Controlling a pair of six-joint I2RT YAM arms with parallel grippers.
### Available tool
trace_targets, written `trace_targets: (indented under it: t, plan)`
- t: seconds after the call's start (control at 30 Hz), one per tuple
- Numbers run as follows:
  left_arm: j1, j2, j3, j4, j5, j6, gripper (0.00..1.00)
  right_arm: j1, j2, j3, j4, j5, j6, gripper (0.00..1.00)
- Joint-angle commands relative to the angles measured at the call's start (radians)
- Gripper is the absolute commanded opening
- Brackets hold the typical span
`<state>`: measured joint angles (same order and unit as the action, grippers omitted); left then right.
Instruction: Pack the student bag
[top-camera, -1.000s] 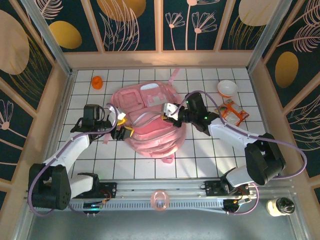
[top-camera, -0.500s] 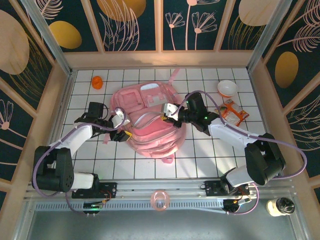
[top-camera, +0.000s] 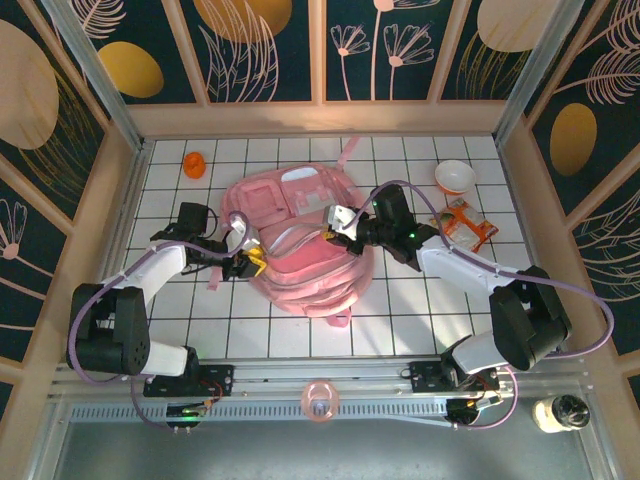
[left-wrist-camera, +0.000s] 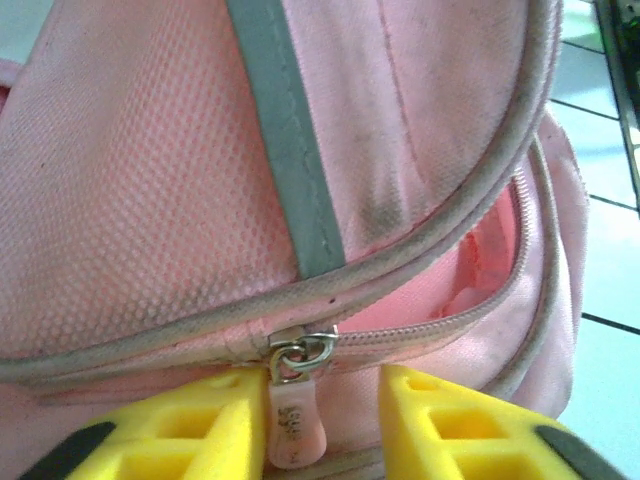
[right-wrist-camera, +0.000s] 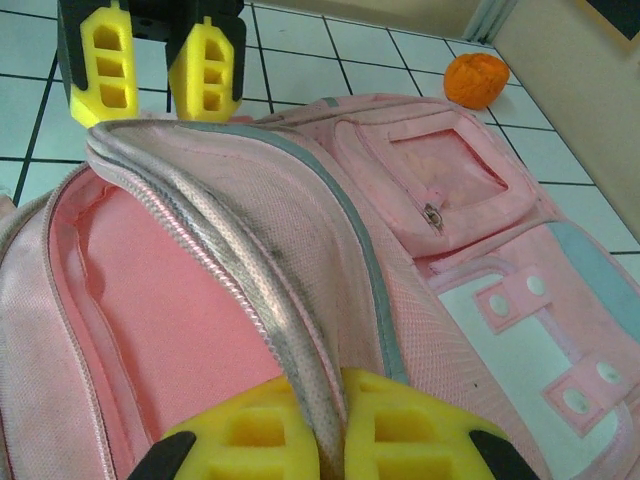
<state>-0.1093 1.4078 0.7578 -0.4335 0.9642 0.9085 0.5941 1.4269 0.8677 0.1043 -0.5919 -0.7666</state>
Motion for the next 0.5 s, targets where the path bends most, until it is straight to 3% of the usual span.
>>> trace_targets:
  t: [0.0,0.23,0.47]
  plan:
    - [0.0,-0.004,0.001,-0.004,0.086,0.02,0.26,-0.005,-0.026,0.005,0.037,-0.012,0.042,0.0]
    - [-0.008,-0.043,-0.018,0.028,0.049,-0.041,0.04,-0.002,-0.02,0.0,0.067,0.036,0.09,0.0]
    - [-0.039,-0.172,-0.136,0.212,0.008,-0.329,0.0,0.018,-0.019,-0.006,0.079,0.102,0.142,0.0]
